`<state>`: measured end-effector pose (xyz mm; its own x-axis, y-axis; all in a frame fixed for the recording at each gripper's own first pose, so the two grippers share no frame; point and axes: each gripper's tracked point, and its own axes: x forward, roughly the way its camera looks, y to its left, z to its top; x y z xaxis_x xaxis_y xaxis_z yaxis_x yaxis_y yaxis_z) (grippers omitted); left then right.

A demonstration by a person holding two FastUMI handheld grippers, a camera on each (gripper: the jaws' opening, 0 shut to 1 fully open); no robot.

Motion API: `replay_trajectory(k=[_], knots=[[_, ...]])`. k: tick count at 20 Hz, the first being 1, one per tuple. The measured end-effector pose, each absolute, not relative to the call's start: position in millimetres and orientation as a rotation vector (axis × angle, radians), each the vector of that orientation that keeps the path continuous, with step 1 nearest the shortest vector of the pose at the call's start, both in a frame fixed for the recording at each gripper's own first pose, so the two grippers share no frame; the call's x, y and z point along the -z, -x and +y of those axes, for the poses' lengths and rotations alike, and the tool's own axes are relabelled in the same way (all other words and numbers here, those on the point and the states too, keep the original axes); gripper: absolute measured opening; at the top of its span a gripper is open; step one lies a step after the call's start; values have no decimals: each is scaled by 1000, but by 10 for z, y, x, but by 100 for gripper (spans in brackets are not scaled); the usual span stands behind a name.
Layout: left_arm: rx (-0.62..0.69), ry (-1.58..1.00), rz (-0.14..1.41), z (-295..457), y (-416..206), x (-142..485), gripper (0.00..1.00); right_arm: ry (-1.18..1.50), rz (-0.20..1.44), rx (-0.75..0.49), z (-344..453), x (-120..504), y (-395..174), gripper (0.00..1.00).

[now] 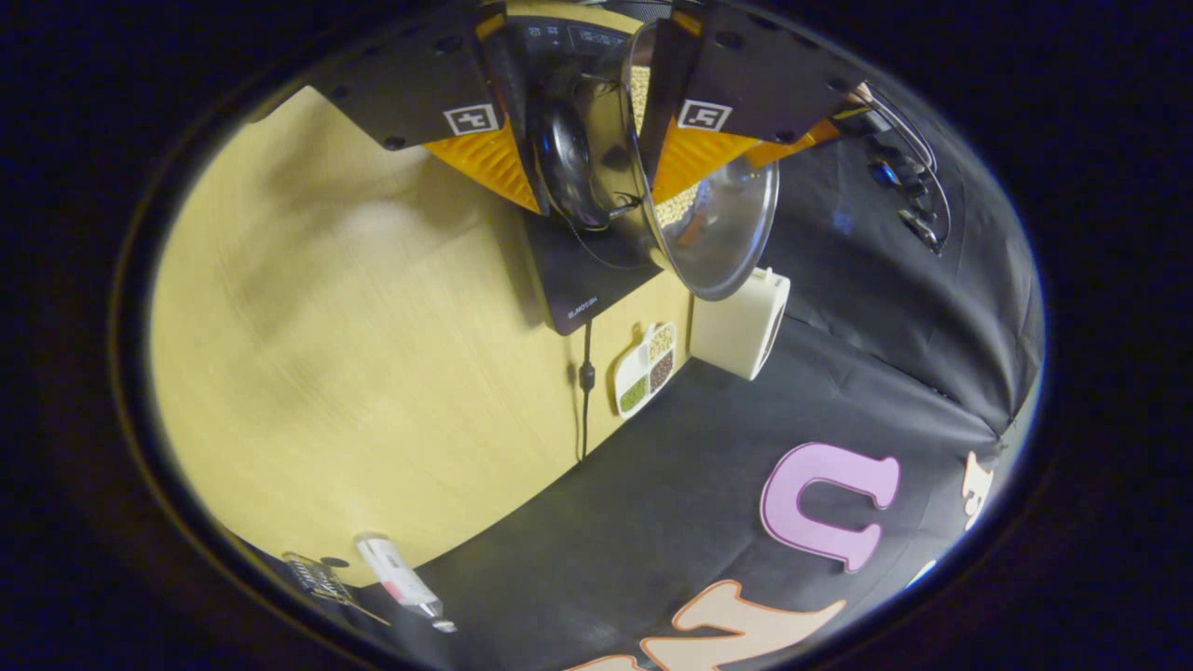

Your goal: First push the handle of the pot to place it horizontally, then grasp the pot with both hands and set it on the induction cooktop.

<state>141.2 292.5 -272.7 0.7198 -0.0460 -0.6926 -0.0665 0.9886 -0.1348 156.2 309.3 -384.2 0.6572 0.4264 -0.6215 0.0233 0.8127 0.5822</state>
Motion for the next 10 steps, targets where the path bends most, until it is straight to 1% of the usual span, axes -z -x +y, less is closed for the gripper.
replay_trajectory(k=[5, 7, 8, 9, 10], knots=[[-23, 181, 778, 2941, -1424, 2820, 58, -575, 828, -243, 3075, 3974, -1636, 55], [-17, 170, 763, 2938, -1449, 2809, 60, -587, 824, -243, 3071, 3991, -1661, 55], [-14, 165, 766, 2943, -1451, 2829, 58, -584, 821, -247, 3065, 3989, -1665, 55], [-11, 164, 772, 2946, -1431, 2842, 60, -583, 818, -249, 3077, 3995, -1660, 48], [-9, 166, 763, 2945, -1443, 2825, 58, -579, 818, -250, 3081, 4009, -1657, 48]])
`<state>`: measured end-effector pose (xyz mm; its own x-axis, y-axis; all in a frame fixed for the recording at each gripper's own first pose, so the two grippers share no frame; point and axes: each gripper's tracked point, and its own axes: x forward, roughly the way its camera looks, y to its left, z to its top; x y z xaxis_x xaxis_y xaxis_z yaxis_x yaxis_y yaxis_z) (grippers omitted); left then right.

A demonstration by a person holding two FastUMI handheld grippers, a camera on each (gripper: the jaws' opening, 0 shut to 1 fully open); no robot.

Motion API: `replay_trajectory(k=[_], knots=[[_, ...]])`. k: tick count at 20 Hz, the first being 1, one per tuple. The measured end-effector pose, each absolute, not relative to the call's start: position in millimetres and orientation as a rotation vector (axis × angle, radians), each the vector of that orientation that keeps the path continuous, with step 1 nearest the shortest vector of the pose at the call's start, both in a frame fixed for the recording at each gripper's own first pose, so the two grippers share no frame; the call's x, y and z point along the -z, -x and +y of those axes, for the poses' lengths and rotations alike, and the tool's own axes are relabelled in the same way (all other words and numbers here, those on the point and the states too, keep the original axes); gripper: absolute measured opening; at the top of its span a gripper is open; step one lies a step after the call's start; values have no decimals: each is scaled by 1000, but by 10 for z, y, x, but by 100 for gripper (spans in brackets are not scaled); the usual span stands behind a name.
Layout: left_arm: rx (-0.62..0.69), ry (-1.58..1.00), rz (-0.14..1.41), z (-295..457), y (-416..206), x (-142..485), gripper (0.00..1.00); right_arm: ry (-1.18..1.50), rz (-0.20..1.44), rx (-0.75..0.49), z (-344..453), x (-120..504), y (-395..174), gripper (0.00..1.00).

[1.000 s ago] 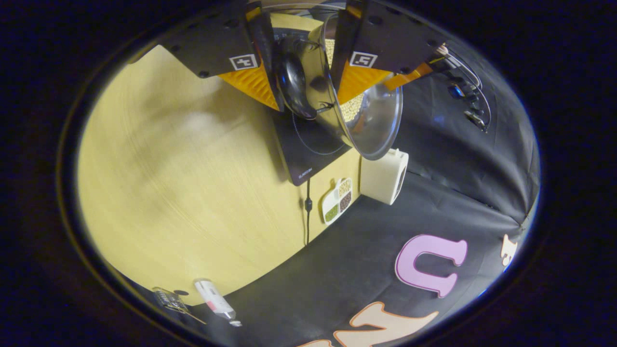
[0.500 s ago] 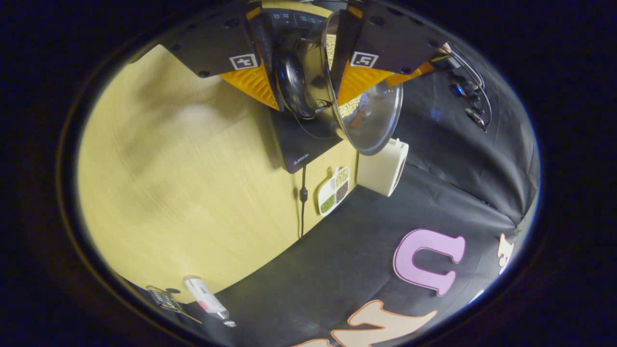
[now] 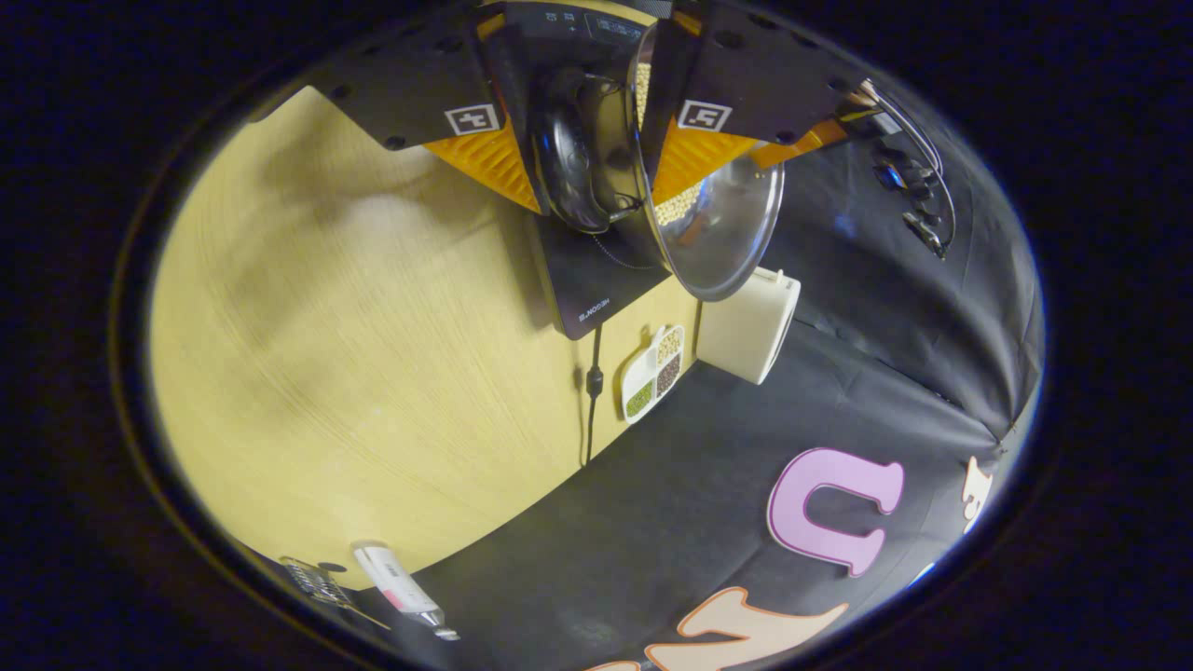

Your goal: First push the handle of the pot to place it horizontally, then grasp the pot with both hands and set it on the induction cooktop.

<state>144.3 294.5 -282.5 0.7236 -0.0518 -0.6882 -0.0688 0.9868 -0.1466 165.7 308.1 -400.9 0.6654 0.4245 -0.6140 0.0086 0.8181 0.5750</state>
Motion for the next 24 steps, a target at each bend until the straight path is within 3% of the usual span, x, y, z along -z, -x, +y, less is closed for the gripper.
replay_trajectory(k=[11, 13, 15, 16, 17, 18, 19, 20, 21, 24], knots=[[7, 188, 726, 2965, -1428, 2809, 63, -580, 821, -235, 3084, 4058, -1625, 45], [-22, 190, 703, 3012, -1425, 2791, 69, -574, 817, -218, 3034, 4032, -1610, 45], [-55, 186, 670, 3073, -1397, 2735, 83, -541, 750, -175, 2906, 3930, -1659, 77], [-66, 195, 649, 3071, -1374, 2699, 100, -522, 718, -155, 2799, 3840, -1674, 93], [-84, 197, 622, 3102, -1345, 2659, 100, -506, 685, -136, 2730, 3771, -1666, 100], [-107, 197, 597, 3134, -1327, 2608, 98, -494, 658, -120, 2648, 3692, -1661, 100], [-131, 194, 581, 3176, -1283, 2573, 98, -479, 639, -103, 2559, 3627, -1626, 93], [-147, 191, 578, 3202, -1218, 2535, 98, -465, 625, -88, 2454, 3565, -1600, 93], [-157, 189, 579, 3186, -1164, 2522, 98, -453, 615, -71, 2353, 3501, -1549, 100], [-162, 181, 574, 3109, -1029, 2412, 97, -429, 573, -26, 2056, 3278, -1407, 100]])
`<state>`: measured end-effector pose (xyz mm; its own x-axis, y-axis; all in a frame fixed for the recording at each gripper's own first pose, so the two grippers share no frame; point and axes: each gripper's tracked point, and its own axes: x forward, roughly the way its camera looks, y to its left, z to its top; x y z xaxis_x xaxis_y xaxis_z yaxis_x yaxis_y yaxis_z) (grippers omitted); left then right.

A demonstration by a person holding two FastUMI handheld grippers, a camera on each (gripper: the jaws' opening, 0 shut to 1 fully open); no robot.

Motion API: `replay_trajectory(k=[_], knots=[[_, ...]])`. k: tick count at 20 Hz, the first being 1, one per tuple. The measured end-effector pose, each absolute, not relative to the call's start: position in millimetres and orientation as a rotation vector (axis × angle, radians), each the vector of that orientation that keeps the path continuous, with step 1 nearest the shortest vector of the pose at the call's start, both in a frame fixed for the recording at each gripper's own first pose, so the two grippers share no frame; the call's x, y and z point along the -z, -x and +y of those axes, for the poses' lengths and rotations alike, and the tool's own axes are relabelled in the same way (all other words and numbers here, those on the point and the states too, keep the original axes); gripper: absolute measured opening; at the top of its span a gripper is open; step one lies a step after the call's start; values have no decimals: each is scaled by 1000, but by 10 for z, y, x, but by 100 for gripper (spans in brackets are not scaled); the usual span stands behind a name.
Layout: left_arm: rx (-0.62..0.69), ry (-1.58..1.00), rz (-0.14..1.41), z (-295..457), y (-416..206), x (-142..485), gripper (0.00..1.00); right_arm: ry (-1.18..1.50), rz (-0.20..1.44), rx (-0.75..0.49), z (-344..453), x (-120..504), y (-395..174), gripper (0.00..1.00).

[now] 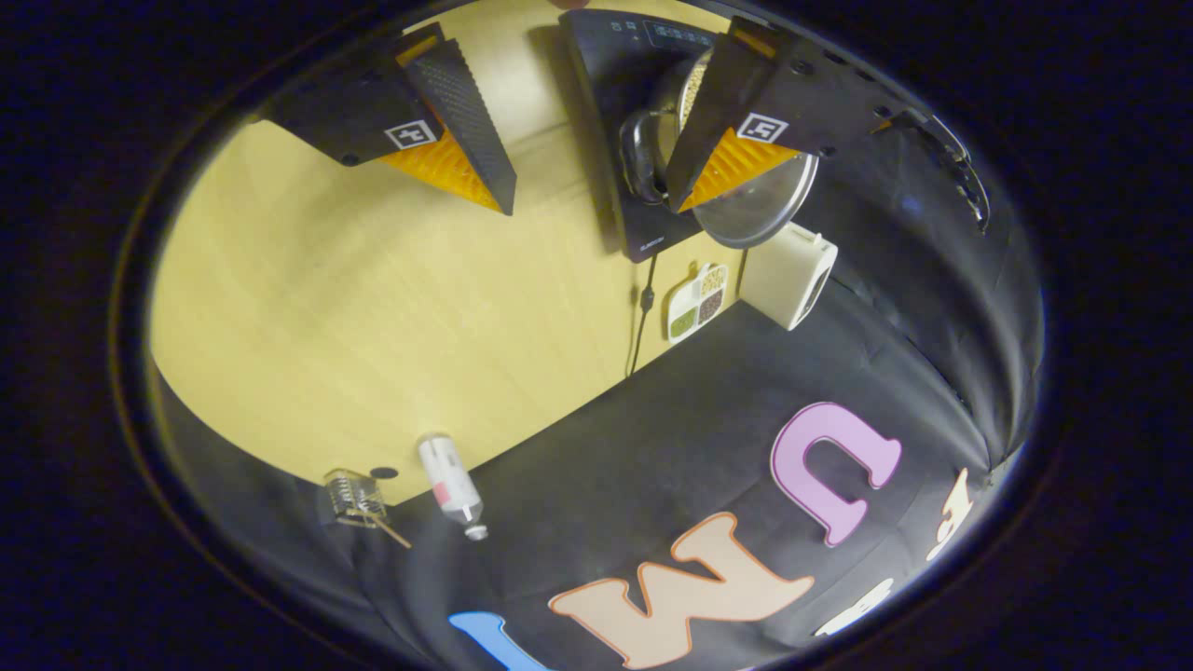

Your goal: First push the handle of the pot to place it horizontally, then grasp the pot with both hands and set it on the induction cooktop.

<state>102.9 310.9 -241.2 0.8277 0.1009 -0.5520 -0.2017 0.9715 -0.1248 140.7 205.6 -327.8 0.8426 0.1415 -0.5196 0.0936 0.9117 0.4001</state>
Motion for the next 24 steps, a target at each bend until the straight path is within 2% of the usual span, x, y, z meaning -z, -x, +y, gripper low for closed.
replay_trajectory(k=[3, 4, 9, 13, 14, 17, 18, 21, 22, 23, 24], knots=[[-157, 133, 550, 2992, -952, 2250, 98, -418, 539, 13, 1792, 3077, -1212, 100], [-160, 105, 541, 2949, -937, 2190, 98, -415, 530, 17, 1728, 2994, -1138, 92], [-127, 16, 463, 2467, -830, 1804, 97, -315, 470, 11, 1370, 2541, -845, 92], [-99, -24, 386, 1787, -642, 1471, 97, -209, 415, -48, 1018, 2135, -715, 92], [-97, -18, 366, 1605, -595, 1379, 97, -182, 401, -63, 922, 2016, -693, 100], [-108, 18, 297, 1004, -445, 1074, 97, -108, 348, -120, 583, 1583, -573, 100], [-123, 25, 273, 870, -411, 971, 97, -82, 328, -132, 456, 1444, -553, 92], [-118, 44, 179, 348, -292, 622, 97, -3, 254, -165, 117, 971, -438, 92], [-111, 38, 144, 190, -249, 485, 97, 20, 222, -163, 9, 809, -395, 100], [-110, 25, 107, 56, -195, 353, 94, 40, 186, -158, -90, 656, -356, 92], [-113, 6, 70, -62, -155, 230, 96, 57, 156, -153, -197, 523, -330, 92]])
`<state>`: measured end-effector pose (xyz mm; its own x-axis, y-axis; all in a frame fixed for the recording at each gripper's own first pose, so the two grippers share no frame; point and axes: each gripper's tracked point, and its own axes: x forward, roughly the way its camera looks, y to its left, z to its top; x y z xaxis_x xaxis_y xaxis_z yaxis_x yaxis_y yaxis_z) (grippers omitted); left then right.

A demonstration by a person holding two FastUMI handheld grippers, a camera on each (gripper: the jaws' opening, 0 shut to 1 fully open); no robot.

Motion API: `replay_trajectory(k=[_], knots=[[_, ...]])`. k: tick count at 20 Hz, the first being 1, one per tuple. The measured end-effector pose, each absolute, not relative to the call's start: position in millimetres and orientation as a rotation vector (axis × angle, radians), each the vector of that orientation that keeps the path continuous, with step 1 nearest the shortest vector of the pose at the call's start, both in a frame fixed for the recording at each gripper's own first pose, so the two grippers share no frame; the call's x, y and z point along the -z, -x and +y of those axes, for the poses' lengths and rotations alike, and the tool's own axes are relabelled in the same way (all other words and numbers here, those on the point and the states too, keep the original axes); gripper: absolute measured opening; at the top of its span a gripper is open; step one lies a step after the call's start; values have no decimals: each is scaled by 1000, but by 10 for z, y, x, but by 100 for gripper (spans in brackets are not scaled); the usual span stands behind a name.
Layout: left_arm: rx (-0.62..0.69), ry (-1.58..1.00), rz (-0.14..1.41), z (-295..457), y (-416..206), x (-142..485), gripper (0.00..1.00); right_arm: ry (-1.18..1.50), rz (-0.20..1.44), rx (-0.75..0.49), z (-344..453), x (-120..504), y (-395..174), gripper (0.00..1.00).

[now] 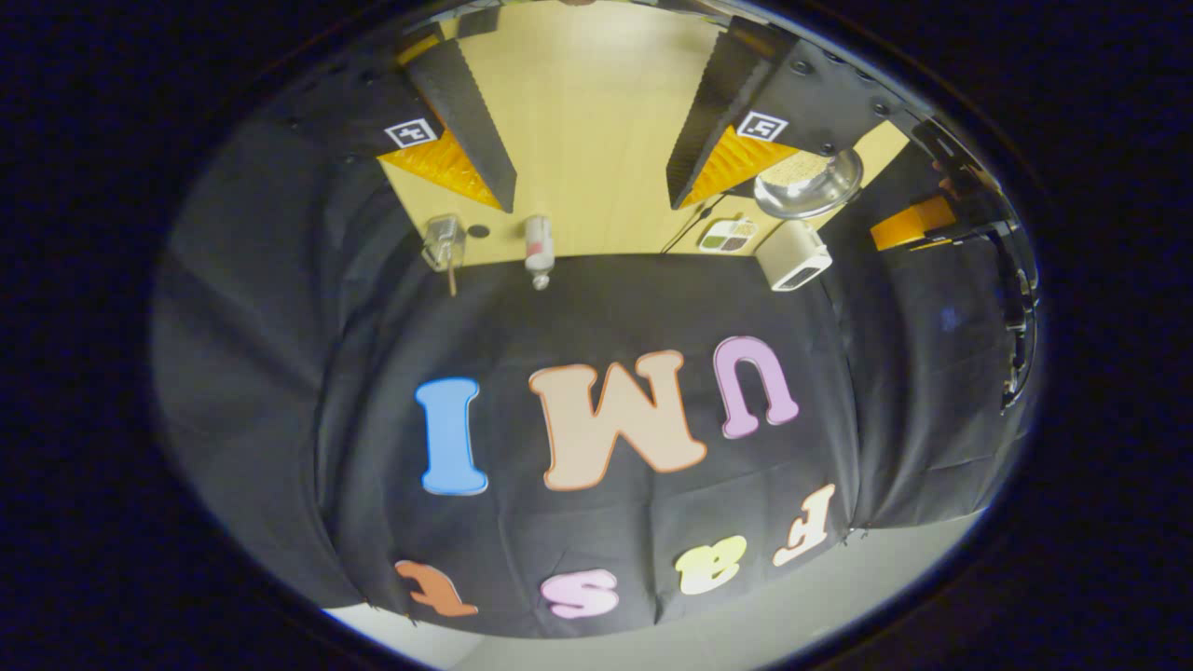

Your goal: First push the handle of the pot to place it horizontally, then grasp the pot with both hands and set it on the induction cooktop.

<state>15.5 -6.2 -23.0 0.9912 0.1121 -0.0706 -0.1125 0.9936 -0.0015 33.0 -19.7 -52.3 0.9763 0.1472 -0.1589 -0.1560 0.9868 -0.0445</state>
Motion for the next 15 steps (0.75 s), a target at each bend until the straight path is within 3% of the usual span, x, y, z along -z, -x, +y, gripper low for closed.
replay_trajectory(k=[2, 3, 4, 11, 12, 13, 15], knots=[[-136, -34, -4, -256, -47, 17, 96, 87, 112, -146, -397, 301, -209, 92], [-144, -49, -32, -361, 7, -63, 96, 103, 106, -147, -489, 231, -153, 100], [-147, -60, -50, -467, 60, -120, 96, 117, 100, -143, -565, 156, -82, 93], [-107, -97, -114, -969, 283, -280, 94, 142, 80, -79, -1045, -127, 196, 94], [-101, -94, -113, -1013, 297, -285, 94, 147, 77, -71, -1086, -142, 219, 100], [-97, -93, -111, -1032, 301, -269, 94, 153, 74, -69, -1111, -151, 248, 94], [-97, -98, -107, -1055, 333, -264, 96, 149, 77, -68, -1136, -155, 269, 94]])
